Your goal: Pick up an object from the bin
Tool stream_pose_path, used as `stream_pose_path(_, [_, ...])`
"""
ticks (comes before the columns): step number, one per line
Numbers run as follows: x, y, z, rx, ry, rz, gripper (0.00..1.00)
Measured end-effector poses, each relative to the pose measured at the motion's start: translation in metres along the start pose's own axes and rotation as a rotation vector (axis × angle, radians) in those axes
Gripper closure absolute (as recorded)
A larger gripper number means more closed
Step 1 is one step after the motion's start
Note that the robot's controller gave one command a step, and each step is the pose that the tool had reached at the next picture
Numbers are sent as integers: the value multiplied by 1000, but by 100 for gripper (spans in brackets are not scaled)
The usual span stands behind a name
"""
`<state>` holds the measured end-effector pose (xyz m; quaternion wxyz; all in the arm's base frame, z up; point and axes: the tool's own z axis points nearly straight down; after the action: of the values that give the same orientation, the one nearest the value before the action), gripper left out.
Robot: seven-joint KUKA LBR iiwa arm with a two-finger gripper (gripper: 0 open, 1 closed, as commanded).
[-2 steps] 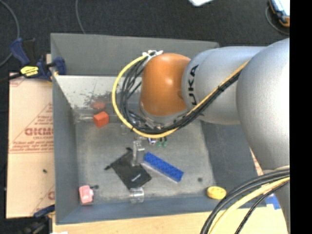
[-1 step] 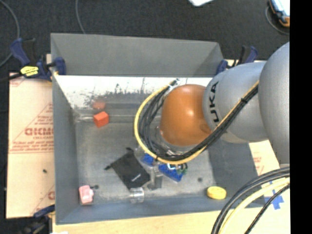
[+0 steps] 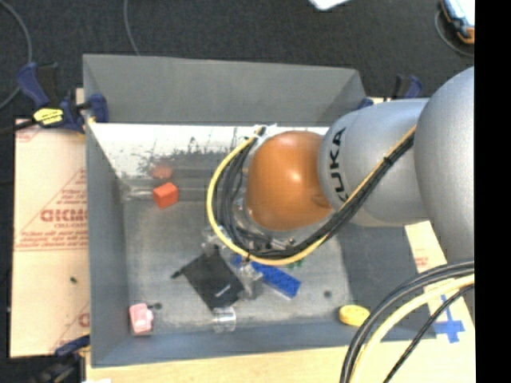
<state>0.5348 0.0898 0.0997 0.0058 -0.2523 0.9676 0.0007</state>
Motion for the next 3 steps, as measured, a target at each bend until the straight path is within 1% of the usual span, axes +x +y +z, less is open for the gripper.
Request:
stream_pose_path(1, [-29,23,20,-1,2,-318,0])
stream_pose_path(2, [-31,2,28,0,-2,-129,100])
stream_pose_path(3, [-31,2,28,-1,-2,-128,100])
